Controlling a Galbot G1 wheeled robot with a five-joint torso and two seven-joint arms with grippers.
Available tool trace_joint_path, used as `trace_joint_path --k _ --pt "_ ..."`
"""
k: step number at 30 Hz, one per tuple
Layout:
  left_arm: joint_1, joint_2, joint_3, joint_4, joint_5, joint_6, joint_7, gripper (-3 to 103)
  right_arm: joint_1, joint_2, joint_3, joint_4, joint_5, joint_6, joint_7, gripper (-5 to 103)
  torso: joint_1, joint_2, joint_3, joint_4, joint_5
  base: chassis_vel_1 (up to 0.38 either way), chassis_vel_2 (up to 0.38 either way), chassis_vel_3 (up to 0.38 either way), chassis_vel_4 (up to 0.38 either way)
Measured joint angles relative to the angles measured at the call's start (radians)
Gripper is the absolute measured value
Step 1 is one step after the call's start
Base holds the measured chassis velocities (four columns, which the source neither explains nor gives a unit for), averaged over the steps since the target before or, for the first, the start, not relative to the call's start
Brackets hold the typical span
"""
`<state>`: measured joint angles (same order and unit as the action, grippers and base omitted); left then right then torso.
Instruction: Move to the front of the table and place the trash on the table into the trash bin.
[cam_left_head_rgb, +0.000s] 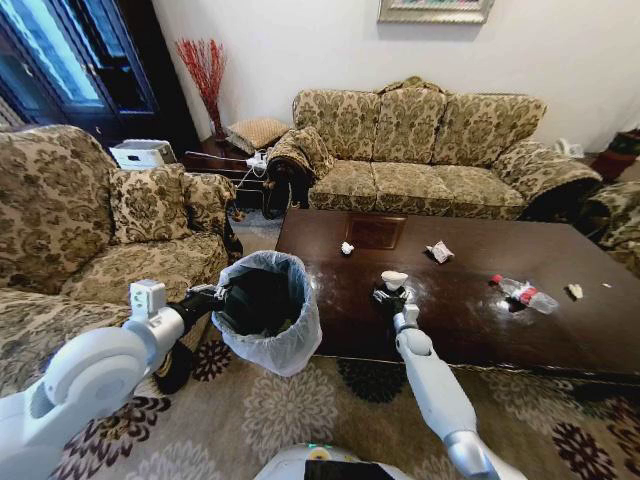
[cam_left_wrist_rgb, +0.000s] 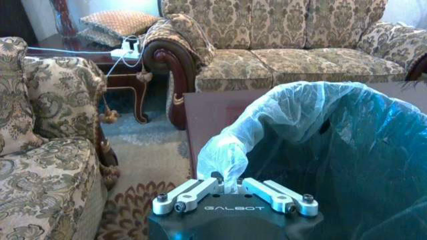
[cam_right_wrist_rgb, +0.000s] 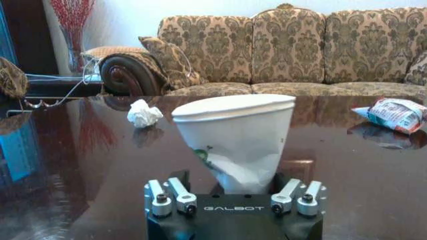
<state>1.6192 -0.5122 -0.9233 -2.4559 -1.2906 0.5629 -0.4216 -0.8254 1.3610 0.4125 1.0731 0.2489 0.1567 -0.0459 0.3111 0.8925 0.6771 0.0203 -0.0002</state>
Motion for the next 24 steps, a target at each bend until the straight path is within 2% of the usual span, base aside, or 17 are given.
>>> trace_joint_path --k 1,3,4,7,11,12,15,16,18,20,21,24 --pt "0.001 -0.001 0.000 0.000 0.000 0.000 0.000 1 0.000 -0.001 0.000 0.000 0.003 0.000 -0.001 70 0.000 0.000 0.000 0.0000 0.0002 0.000 0.000 0.000 0.000" --pt "0.001 -0.002 0.000 0.000 0.001 0.000 0.000 1 0.000 -0.002 0.000 0.000 0.006 0.000 -0.001 70 0.000 0.000 0.000 0.0001 0.0003 0.000 0.000 0.000 0.000" --pt "0.001 -0.003 0.002 0.000 0.001 0.000 0.000 1 -0.002 -0.004 0.000 0.003 0.010 0.000 -0.001 59 0.000 0.000 0.000 0.0001 0.0004 0.000 0.000 0.000 0.000" --pt "0.002 -0.003 0.004 -0.001 0.001 -0.008 -0.001 1 -0.007 -0.007 0.001 0.009 0.013 -0.003 -0.001 54 0.000 0.000 0.000 0.0000 0.0004 0.000 0.000 0.000 0.000" --pt "0.000 -0.001 0.006 0.005 0.002 -0.017 -0.002 1 -0.018 -0.013 0.003 0.017 0.013 -0.005 -0.001 32 0.000 0.000 0.000 0.0000 0.0002 0.000 0.000 0.000 0.000" --pt "0.000 -0.001 0.006 0.005 0.002 -0.017 -0.002 1 -0.018 -0.013 0.003 0.017 0.013 -0.005 -0.001 32 0.000 0.000 0.000 0.0000 0.0002 0.000 0.000 0.000 0.000" --pt "0.001 0.000 0.011 0.008 0.007 -0.019 -0.002 1 -0.034 -0.019 0.004 0.043 0.018 -0.006 0.001 21 0.000 0.000 0.000 0.0001 0.0003 0.000 0.000 0.000 0.000" --pt "0.001 0.000 0.011 0.008 0.007 -0.019 -0.002 1 -0.034 -0.019 0.004 0.043 0.018 -0.006 0.001 21 0.000 0.000 0.000 0.0001 0.0003 0.000 0.000 0.000 0.000" --pt "0.001 0.005 0.010 0.008 0.007 -0.019 -0.002 1 -0.059 -0.030 0.004 0.103 0.030 -0.007 0.003 18 0.000 0.000 0.000 0.0001 0.0006 0.000 0.000 0.000 0.000" --pt "0.007 0.021 0.000 0.010 0.005 -0.019 -0.002 1 -0.113 -0.056 -0.001 0.249 0.060 -0.023 0.003 12 0.000 0.000 0.000 0.0000 0.0003 0.000 0.000 0.000 0.000" --pt "0.007 0.021 0.000 0.010 0.005 -0.019 -0.002 1 -0.113 -0.056 -0.001 0.249 0.060 -0.023 0.003 12 0.000 0.000 0.000 0.0000 0.0003 0.000 0.000 0.000 0.000" --pt "0.009 0.061 -0.011 0.019 -0.012 -0.008 -0.014 1 -0.182 -0.103 -0.020 0.508 0.098 -0.056 0.004 10 0.000 0.000 0.000 -0.0001 -0.0002 0.000 0.000 0.000 0.000"
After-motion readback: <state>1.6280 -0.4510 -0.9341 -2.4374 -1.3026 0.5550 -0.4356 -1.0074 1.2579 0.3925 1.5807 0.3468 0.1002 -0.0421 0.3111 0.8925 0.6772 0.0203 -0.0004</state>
